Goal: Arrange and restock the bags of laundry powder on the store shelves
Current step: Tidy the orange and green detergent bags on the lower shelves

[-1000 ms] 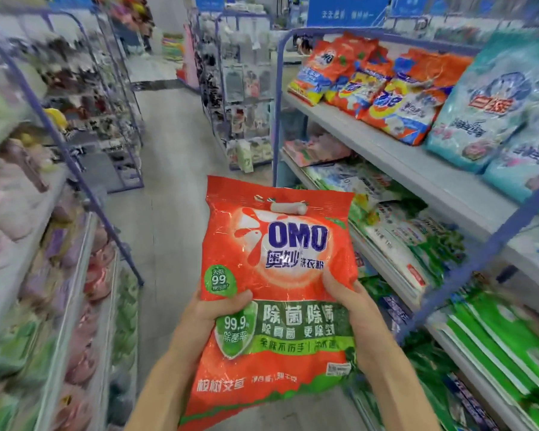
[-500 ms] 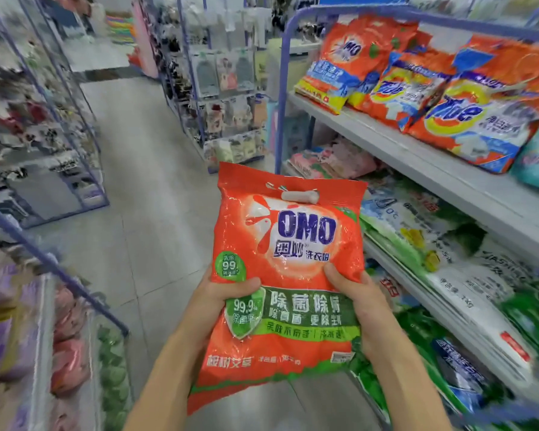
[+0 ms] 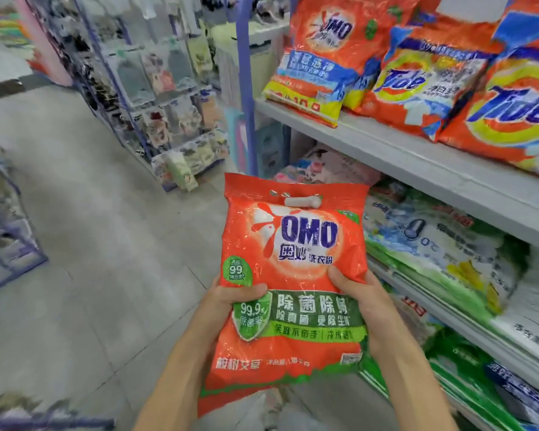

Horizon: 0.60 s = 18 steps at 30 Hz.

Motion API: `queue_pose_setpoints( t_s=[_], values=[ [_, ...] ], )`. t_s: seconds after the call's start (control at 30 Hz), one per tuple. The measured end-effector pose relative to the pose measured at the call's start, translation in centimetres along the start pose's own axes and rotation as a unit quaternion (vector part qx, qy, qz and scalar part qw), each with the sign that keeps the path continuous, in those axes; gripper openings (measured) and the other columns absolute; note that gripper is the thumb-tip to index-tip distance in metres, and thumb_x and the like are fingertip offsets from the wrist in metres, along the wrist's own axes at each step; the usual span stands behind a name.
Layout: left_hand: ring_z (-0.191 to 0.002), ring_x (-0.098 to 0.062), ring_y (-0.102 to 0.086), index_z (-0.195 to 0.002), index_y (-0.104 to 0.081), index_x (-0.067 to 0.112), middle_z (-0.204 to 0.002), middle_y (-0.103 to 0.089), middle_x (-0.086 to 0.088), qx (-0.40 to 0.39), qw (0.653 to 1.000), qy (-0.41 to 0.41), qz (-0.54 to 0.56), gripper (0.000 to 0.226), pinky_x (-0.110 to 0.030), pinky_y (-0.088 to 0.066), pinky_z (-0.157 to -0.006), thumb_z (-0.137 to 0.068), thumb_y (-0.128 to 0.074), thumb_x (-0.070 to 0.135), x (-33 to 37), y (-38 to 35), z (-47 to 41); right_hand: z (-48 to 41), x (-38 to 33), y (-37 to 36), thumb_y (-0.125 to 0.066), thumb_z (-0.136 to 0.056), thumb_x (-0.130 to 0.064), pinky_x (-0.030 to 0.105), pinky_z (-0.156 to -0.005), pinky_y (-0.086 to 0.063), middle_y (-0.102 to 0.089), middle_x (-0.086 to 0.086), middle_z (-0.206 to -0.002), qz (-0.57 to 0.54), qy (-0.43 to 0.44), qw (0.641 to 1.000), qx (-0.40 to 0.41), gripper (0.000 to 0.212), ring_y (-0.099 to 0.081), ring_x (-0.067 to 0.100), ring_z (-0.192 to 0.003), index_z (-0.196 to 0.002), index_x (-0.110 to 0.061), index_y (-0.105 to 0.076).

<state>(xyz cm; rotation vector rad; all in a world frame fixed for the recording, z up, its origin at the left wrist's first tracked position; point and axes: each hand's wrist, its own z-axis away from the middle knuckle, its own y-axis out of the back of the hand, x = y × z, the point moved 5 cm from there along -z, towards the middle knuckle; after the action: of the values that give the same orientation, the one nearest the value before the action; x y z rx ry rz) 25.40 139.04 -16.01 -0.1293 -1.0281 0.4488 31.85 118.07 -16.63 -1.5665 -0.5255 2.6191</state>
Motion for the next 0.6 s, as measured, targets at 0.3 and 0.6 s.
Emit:
queue_pose_setpoints(
  t_s=[0.3, 0.6],
  values=[
    [-0.085, -0.044, -0.073, -0.124, -0.062, 0.001, -0.110, -0.072, -0.028, -0.060, 0.994, 0.078, -0.047, 0.065, -0.053, -0.060, -0.077, -0.063, -0.085, 0.006, 6.3, 2.4, -11.3, -8.5, -1.7, -3.1, -0.082, -0.077, -0.022, 0.054, -0.097, -0.054, -0.078, 0.011, -0.112, -0.029, 0.009, 0.998, 0.056, 0.045, -0.075, 0.034, -0.101, -0.120, -0.020, -0.069],
    [-0.087, -0.046, -0.073, -0.124, -0.062, 0.004, -0.111, -0.072, -0.030, -0.163, 0.969, 0.174, -0.069, 0.064, -0.054, -0.061, -0.070, -0.063, -0.081, 0.006, 7.8, 0.7, -22.0, -13.2, -0.5, -2.4, -0.082, -0.076, -0.026, 0.057, -0.102, -0.051, -0.078, 0.004, -0.110, -0.046, -0.013, 0.975, 0.216, 0.052, -0.075, 0.029, -0.102, -0.124, -0.021, -0.065]
  ],
)
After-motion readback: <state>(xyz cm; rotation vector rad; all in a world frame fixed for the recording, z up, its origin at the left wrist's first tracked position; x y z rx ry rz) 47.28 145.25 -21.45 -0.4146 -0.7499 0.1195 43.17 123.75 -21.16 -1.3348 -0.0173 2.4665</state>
